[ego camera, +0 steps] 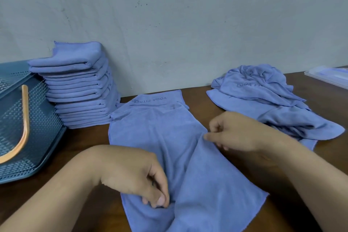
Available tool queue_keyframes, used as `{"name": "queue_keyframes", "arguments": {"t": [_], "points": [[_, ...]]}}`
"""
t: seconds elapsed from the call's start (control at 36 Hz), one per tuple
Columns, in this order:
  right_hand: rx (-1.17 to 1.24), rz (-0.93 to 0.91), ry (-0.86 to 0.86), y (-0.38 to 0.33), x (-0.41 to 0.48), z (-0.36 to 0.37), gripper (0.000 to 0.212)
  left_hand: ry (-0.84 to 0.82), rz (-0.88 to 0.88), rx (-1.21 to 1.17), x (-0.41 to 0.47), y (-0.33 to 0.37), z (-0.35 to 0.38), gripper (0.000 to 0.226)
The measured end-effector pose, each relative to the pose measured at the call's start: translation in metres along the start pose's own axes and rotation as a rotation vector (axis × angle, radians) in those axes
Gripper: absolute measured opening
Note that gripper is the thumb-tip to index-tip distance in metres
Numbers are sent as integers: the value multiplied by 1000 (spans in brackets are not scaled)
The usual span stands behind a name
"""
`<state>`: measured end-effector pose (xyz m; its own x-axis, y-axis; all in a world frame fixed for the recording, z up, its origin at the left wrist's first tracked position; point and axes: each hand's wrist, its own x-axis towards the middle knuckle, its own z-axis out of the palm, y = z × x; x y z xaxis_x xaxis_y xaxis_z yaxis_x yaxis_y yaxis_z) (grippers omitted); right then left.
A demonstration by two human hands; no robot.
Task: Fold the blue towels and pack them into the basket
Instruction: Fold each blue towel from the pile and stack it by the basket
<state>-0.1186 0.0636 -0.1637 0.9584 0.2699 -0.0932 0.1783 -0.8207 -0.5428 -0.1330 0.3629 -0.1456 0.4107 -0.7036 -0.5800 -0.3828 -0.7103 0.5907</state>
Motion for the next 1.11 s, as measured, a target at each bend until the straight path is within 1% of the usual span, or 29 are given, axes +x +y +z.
{"name": "queue_keyframes", "arguments": {"t": [0.03, 0.06, 0.08, 0.11, 0.17, 0.19, 0.22, 0.28, 0.33, 0.39, 0.42, 0.47, 0.53, 0.56, 0.58, 0.61, 0.64, 0.67, 0.72, 0.75, 0.78, 0.81, 0.83, 0.86, 0.92, 0.97, 1.03, 1.06, 1.11], "points": [[33, -46, 100, 0, 3, 7, 31, 34, 16, -35, 0, -2, -1, 16], [90, -111, 174, -2, 5, 13, 20, 108, 32, -65, 1, -4, -3, 15], [110, -192, 210, -2, 7, 20, 9, 221, 39, -66, 3, -7, -6, 13], [71, -270, 210, -3, 9, 26, 5, 355, 32, -40, 7, -12, -8, 11], [-77, -372, 120, 0, 13, 39, 22, 608, -10, 49, 17, -23, -9, 7], [-120, -372, 76, 1, 14, 43, 25, 679, -29, 111, 22, -28, -8, 9], [-155, -363, 45, 1, 13, 45, 26, 701, -39, 181, 26, -33, -7, 13], [-220, -348, 48, -1, 11, 43, 26, 682, -45, 282, 33, -39, -2, 25], [-276, -336, 68, -5, 7, 36, 42, 650, -16, 250, 34, -34, 0, 19], [-311, -296, 19, -12, 1, 27, 58, 555, 14, 170, 32, -22, 2, 13], [-304, -273, -46, -16, -4, 22, 61, 495, 26, 148, 30, -16, 3, 14], [-211, -220, -241, -22, -11, 16, 61, 377, 46, 124, 25, -7, 4, 17], [-7, -119, -449, -26, -17, 11, 51, 236, 68, 35, 20, -2, 4, 21], [90, -86, -507, -28, -20, 9, 45, 182, 80, -44, 18, -2, 4, 22], [164, -92, -505, -28, -19, 9, 40, 160, 94, -127, 16, -1, 3, 21], [225, -124, -445, -28, -17, 9, 35, 188, 107, -187, 16, -1, 2, 20], [270, -169, -333, -26, -14, 11, 29, 264, 119, -227, 17, -3, 1, 18], [286, -216, -186, -23, -9, 15, 22, 386, 127, -231, 20, -8, -2, 15], [210, -270, 120, -10, 6, 28, 14, 724, 107, -80, 32, -26, -5, 11], [138, -285, 222, -3, 13, 33, 10, 877, 77, 48, 37, -37, -7, 10], [60, -305, 267, 4, 18, 39, 9, 966, 43, 180, 42, -47, -8, 17], [-13, -323, 265, 11, 23, 45, 18, 987, -4, 282, 45, -55, -6, 32], [-77, -321, 222, 17, 26, 50, 31, 959, -69, 328, 48, -60, -4, 47], [-143, -294, 166, 20, 27, 53, 42, 910, -140, 334, 51, -64, -1, 59], [-274, -223, 64, 21, 26, 56, 56, 799, -242, 303, 55, -68, 5, 73], [-342, -173, -9, 20, 25, 56, 60, 748, -274, 293, 56, -68, 6, 77], [-347, -152, -19, 20, 24, 52, 61, 769, -263, 270, 52, -69, 1, 76], [-321, -152, 13, 20, 25, 49, 60, 800, -248, 239, 49, -70, -3, 72], [-230, -166, 135, 22, 33, 43, 57, 898, -224, 163, 46, -74, -12, 64]]}}
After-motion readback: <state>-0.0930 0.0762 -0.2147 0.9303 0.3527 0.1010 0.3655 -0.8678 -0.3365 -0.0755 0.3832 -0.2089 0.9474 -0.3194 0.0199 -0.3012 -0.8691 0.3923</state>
